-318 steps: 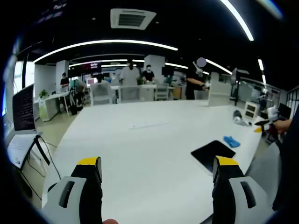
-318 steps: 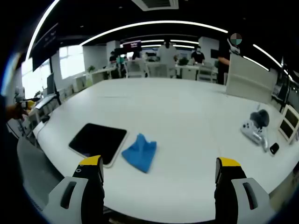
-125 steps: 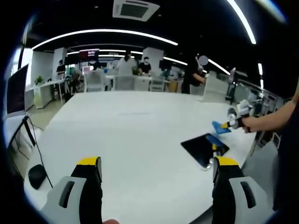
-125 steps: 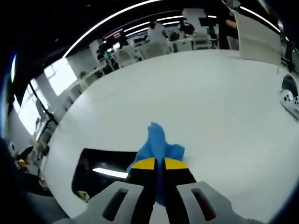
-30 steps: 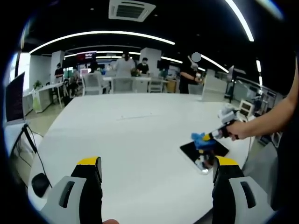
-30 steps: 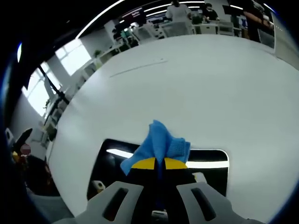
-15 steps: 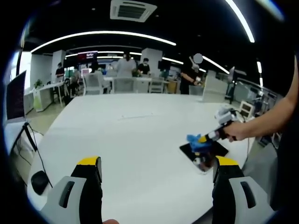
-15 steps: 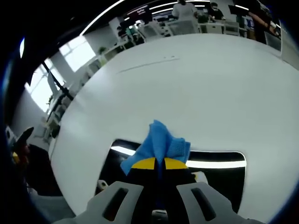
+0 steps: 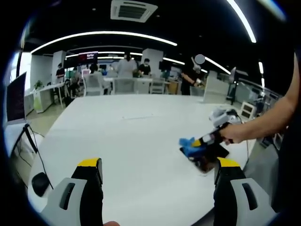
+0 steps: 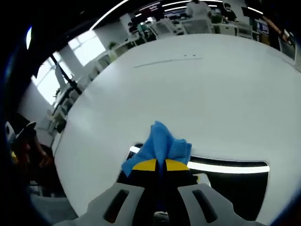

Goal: Wipe the mirror surface with the cleaning cloth until all visible marks leave the cleaned area.

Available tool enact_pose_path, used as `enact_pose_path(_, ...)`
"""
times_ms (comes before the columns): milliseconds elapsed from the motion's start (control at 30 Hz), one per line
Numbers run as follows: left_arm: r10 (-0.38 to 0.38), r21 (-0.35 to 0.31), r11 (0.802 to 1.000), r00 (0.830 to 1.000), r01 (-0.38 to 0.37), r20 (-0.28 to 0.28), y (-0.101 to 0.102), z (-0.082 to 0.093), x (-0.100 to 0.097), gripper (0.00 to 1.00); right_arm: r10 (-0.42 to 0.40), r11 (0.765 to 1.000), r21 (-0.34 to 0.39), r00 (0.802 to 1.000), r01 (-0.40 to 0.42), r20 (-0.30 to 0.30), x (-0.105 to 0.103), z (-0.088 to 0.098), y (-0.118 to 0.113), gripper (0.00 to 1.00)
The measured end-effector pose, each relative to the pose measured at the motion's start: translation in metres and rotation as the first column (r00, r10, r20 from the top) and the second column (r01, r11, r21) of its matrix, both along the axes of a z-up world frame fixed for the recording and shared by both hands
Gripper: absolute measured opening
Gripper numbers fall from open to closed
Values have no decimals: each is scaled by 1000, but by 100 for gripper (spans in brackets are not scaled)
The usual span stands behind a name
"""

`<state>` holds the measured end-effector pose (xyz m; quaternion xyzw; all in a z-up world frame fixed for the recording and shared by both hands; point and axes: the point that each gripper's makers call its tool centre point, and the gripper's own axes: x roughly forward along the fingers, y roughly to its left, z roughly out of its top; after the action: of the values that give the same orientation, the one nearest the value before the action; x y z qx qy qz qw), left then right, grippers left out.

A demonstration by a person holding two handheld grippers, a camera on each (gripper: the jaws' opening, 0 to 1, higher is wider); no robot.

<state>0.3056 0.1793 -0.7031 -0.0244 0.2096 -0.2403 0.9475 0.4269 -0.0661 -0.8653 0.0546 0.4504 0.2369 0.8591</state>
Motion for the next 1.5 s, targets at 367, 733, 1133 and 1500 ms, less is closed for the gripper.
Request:
enact_pose_path(367, 15, -6, 1000, 1000, -15, 4, 1, 3, -4, 99, 35, 999, 28, 999, -35, -6, -1, 2, 37, 0)
enact_pose_path(733, 22, -2, 1000, 1000, -22, 4, 1, 3, -6, 99, 27, 999, 34, 1000, -27, -8, -2, 2, 35, 0)
enact_pose_path(1133, 18, -2, 1000, 1000, -18, 15, -5, 7, -4, 99, 39, 998, 42, 999, -38, -23, -16, 0, 32, 0)
enact_pose_path(1500, 12, 6, 1000, 1000, -12, 21, -11, 11, -4, 99, 62, 997, 45, 998, -61, -34, -33, 0, 31, 0)
